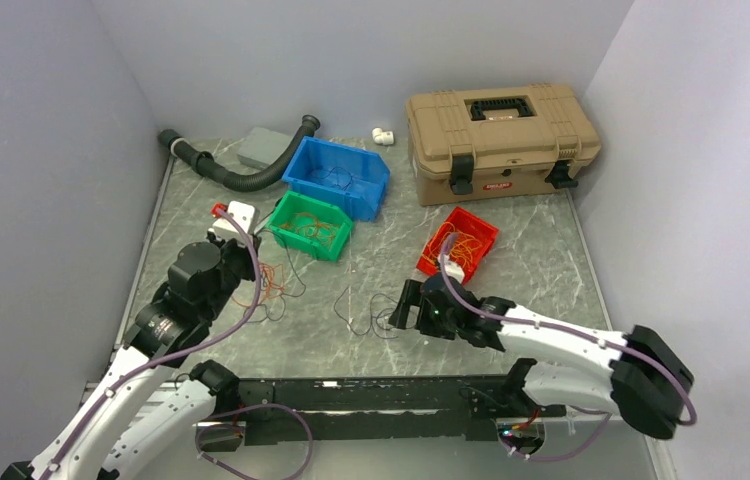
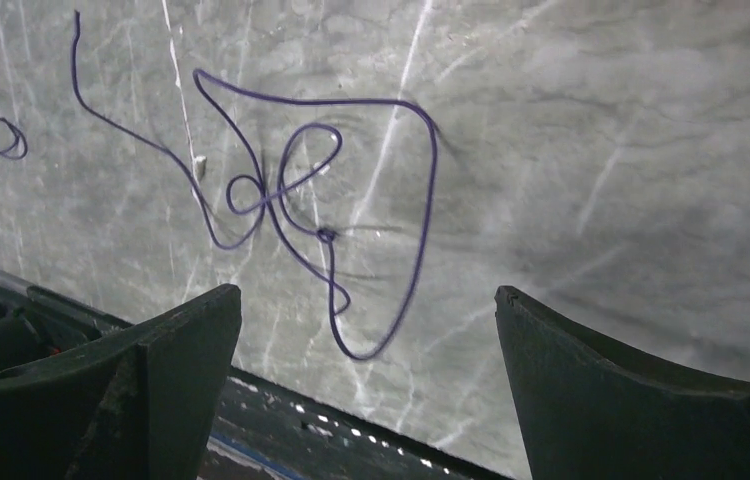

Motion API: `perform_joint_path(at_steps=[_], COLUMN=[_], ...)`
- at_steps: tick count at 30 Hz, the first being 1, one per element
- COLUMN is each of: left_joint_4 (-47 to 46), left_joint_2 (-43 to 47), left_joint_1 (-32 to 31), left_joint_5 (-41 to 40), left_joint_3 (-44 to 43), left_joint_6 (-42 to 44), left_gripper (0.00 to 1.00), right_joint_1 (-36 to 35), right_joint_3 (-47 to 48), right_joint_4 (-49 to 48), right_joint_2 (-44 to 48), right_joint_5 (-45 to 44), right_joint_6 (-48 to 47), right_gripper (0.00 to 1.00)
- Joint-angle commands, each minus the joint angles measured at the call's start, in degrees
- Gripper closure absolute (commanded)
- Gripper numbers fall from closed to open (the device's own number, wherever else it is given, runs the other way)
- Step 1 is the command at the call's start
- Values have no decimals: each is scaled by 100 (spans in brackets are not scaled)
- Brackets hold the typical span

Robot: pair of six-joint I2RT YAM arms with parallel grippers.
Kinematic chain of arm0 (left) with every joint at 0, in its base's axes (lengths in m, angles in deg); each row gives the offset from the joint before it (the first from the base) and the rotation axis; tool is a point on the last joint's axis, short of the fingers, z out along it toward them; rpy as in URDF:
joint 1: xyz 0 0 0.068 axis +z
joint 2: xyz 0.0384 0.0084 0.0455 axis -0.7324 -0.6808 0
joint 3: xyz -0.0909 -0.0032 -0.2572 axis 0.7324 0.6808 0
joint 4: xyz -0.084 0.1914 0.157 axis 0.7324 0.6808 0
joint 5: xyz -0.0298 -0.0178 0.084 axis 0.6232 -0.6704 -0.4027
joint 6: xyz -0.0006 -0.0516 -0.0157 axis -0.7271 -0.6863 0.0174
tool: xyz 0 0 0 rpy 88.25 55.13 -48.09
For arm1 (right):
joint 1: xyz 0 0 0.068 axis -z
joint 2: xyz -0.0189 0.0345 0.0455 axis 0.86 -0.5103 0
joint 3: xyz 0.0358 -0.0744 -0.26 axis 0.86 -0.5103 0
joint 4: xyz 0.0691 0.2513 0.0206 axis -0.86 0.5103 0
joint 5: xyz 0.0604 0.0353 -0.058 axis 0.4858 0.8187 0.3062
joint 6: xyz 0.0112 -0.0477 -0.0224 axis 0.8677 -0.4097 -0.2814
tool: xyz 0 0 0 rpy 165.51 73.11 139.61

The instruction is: Untangle the cables

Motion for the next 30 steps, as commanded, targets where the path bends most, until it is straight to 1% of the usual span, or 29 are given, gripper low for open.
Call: perform_joint_path(at_steps=[1, 3, 6, 11, 14, 16, 17, 19, 22, 25, 26, 27, 28, 29, 30], left_joint_4=[-107, -109, -101, -100, -97, -95, -88, -83, -84, -67, -70, -71, -73, -74, -78], left_joint_2=[118, 140, 163, 199, 234, 244, 258, 274, 290, 328, 344, 354, 369, 382, 387], left_joint_1=[9, 7, 8, 18, 16, 17, 19, 20, 17, 16, 20, 24, 23, 21, 16], left_joint_5=[15, 26, 28, 40, 88, 116, 125, 121, 127, 118, 111, 109, 108, 98, 77], left_joint_3=[4, 14, 6, 5, 6, 13, 14, 15, 6, 13, 14, 22, 26, 30, 27], left_joint_6=[20, 16, 1, -18, -48, -50, -52, -54, -63, -70, -68, -62, -58, -54, -57], left_gripper=[100, 100, 100, 100, 100, 100, 100, 100, 100, 100, 100, 100, 100, 100, 100], right_joint_1=[-75, -178, -478, -1044, -1282, -1381, -1404, -1437, -1433, -1427, -1425, -1413, -1390, -1357, -1294], right_joint_3=[530, 861, 1767, 3228, 4162, 4665, 4835, 4909, 4745, 4739, 4706, 4617, 4490, 4331, 4149], right_joint_4=[-859, -891, -281, 1025, 2205, 2775, 2924, 2853, 2501, 2652, 2685, 2613, 2466, 2267, 2093], right_joint_2=[-804, -1290, -2242, -3540, -4336, -4859, -5036, -5199, -5147, -5183, -5182, -5143, -5066, -4978, -4907], right_joint_5=[111, 42, -362, -1405, -2078, -2383, -2456, -2339, -2056, -2082, -2068, -2010, -1908, -1747, -1577], right_joint_6=[126, -30, -98, -140, -79, -53, -53, -150, -211, -117, -101, -100, -125, -154, -166], right_gripper=[0, 0, 0, 0, 0, 0, 0, 0, 0, 1, 4, 15, 29, 47, 61])
